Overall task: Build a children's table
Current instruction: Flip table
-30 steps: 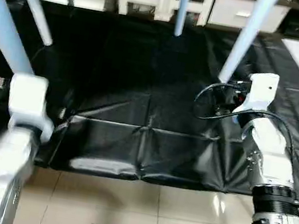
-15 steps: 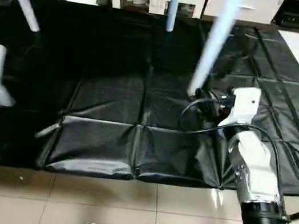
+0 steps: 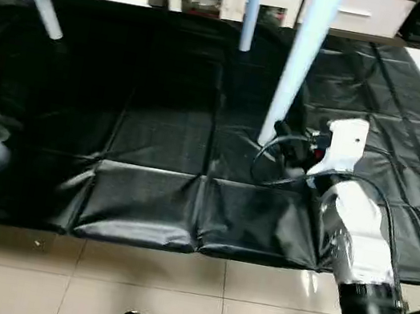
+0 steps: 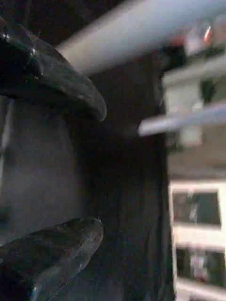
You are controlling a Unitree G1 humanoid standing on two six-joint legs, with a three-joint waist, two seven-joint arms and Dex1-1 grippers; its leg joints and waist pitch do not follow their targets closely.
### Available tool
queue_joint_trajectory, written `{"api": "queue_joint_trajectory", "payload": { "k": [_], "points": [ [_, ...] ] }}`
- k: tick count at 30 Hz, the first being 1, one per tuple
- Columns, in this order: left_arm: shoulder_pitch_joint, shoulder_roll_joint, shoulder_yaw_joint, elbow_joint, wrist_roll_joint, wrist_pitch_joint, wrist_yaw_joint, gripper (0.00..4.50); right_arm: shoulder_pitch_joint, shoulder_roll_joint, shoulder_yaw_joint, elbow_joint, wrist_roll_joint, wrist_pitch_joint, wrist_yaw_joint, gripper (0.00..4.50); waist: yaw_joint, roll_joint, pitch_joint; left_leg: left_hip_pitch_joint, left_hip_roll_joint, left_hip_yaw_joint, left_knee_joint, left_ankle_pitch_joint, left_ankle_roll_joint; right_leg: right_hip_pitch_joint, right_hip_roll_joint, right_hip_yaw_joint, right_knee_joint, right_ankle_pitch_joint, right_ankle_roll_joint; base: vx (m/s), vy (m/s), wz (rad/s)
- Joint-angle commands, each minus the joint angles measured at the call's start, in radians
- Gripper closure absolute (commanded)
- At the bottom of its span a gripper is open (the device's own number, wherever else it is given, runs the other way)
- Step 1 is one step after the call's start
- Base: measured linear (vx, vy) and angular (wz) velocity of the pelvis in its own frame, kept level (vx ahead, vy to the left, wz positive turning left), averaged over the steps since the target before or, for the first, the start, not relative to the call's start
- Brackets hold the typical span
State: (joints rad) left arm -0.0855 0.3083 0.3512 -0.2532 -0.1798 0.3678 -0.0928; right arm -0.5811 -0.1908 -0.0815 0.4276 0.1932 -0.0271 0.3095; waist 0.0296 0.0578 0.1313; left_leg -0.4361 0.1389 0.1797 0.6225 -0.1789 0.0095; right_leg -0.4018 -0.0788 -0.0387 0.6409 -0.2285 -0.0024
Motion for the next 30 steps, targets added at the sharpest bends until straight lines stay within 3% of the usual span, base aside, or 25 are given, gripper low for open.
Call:
{"api": "queue_joint_trajectory", "payload": {
  "k": [1, 6, 7, 9, 11, 14, 19, 24, 30],
  "points": [
    [0.008, -0.023, -0.044, -0.052, -0.001, 0.001, 0.013, 0.78, -0.040, -0.004, -0.033, 0.051, 0.035, -0.036, 0.035, 0.00, -0.002, 0.000, -0.072, 0.050, 0.092, -0.039, -0.099, -0.235, 0.039, 0.028, -0.072, 0.044, -0.072, -0.008, -0.254, 0.000, 0.000, 0.00],
    [0.018, -0.079, -0.148, -0.129, -0.003, 0.034, -0.015, 0.78, -0.134, -0.016, -0.092, 0.173, 0.087, -0.088, 0.073, 0.00, 0.005, -0.005, -0.069, 0.047, 0.093, -0.036, -0.098, -0.224, 0.043, 0.029, -0.075, 0.044, -0.074, -0.016, -0.253, 0.000, 0.000, 0.00],
    [0.020, -0.086, -0.168, -0.140, -0.001, 0.039, -0.021, 0.78, -0.147, -0.017, -0.099, 0.187, 0.094, -0.095, 0.081, 0.00, 0.004, -0.011, -0.070, 0.045, 0.092, -0.036, -0.096, -0.198, 0.055, 0.030, -0.075, 0.044, -0.071, 0.006, -0.252, 0.000, 0.000, 0.00],
    [0.042, -0.092, -0.237, -0.182, -0.015, 0.064, -0.054, 0.78, -0.198, -0.024, -0.119, 0.255, 0.110, -0.117, 0.110, 0.00, 0.004, -0.011, -0.074, 0.042, 0.091, -0.036, -0.090, -0.158, 0.076, 0.034, -0.076, 0.042, -0.068, 0.045, -0.263, 0.000, 0.000, 0.00],
    [0.046, -0.082, -0.249, -0.189, -0.009, 0.070, -0.052, 0.78, -0.230, -0.029, -0.123, 0.306, 0.108, -0.126, 0.116, 0.00, 0.002, -0.010, -0.074, 0.043, 0.089, -0.032, -0.087, -0.142, 0.099, 0.031, -0.073, 0.040, -0.066, 0.056, -0.278, 0.000, 0.000, 0.00],
    [0.048, -0.079, -0.251, -0.194, 0.001, 0.077, -0.046, 0.78, -0.272, -0.036, -0.123, 0.378, 0.103, -0.134, 0.140, 0.00, 0.002, -0.009, -0.072, 0.043, 0.090, -0.031, -0.089, -0.151, 0.103, 0.031, -0.071, 0.039, -0.068, 0.040, -0.279, 0.000, 0.000, 0.00],
    [0.046, -0.077, -0.241, -0.205, -0.004, 0.100, -0.046, 0.78, -0.392, -0.063, -0.049, 0.586, 0.039, -0.115, 0.342, 0.00, 0.001, -0.005, -0.073, 0.045, 0.091, -0.029, -0.088, -0.193, 0.093, 0.032, -0.070, 0.037, -0.070, -0.003, -0.302, 0.000, 0.000, 0.00],
    [0.037, -0.070, -0.255, -0.208, -0.010, 0.111, -0.053, 0.78, -0.447, -0.065, -0.040, 0.689, 0.016, -0.115, 0.407, 0.00, 0.006, -0.005, -0.079, 0.047, 0.095, -0.025, -0.081, -0.141, 0.116, 0.031, -0.071, 0.037, -0.061, 0.066, -0.324, 0.000, 0.000, 0.00],
    [0.053, -0.057, -0.285, -0.241, -0.021, 0.133, -0.088, 0.78, -0.492, -0.067, -0.008, 0.764, -0.019, -0.146, 0.520, 0.00, 0.009, -0.011, -0.076, 0.043, 0.097, -0.021, -0.082, -0.150, 0.129, 0.032, -0.075, 0.037, -0.061, 0.033, -0.331, 0.000, 0.000, 0.00]
  ]
}}
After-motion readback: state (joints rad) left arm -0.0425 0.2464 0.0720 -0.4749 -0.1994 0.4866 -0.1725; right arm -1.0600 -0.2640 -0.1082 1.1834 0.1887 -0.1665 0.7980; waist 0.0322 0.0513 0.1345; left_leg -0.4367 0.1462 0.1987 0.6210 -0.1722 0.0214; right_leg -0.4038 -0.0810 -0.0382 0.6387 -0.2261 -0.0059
